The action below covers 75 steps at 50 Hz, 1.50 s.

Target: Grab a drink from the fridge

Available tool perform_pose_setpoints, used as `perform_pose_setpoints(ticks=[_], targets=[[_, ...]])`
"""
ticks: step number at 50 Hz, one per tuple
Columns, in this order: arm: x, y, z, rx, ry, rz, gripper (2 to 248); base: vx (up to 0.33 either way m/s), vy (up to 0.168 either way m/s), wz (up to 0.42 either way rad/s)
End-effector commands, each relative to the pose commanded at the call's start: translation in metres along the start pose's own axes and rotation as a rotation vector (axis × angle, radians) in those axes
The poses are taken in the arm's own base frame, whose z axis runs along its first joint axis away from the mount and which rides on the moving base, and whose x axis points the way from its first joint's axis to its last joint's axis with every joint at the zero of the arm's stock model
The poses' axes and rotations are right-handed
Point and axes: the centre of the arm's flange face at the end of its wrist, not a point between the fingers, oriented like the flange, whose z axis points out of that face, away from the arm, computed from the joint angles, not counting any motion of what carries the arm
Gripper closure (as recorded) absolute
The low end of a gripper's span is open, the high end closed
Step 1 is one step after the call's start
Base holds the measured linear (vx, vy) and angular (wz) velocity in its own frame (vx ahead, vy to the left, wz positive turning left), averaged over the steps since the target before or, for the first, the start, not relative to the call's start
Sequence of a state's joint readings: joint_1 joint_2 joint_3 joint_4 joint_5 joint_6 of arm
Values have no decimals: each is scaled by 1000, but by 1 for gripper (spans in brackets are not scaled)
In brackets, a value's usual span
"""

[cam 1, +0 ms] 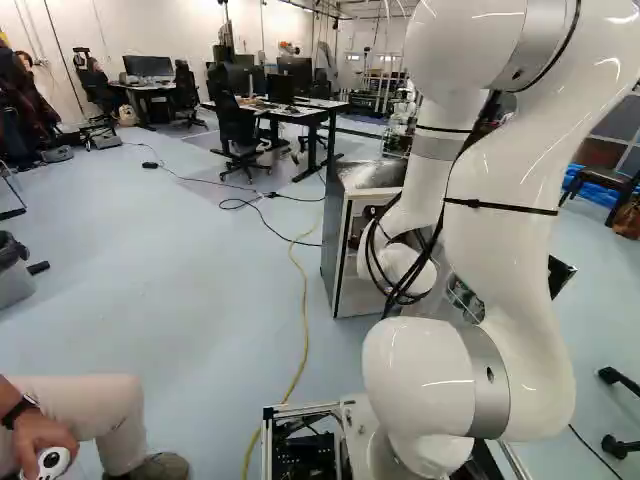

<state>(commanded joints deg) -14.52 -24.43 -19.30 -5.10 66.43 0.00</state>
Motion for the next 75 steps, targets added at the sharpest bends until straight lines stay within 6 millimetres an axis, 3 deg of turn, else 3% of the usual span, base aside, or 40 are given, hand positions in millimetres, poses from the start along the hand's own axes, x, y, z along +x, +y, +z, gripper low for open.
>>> perform_pose_setpoints(ticks=[41, 75], targets=[[-4, 11, 7, 13, -20, -1, 3, 0, 0, 0], [-3, 38, 21, 46, -39, -11, 3, 0, 0, 0]])
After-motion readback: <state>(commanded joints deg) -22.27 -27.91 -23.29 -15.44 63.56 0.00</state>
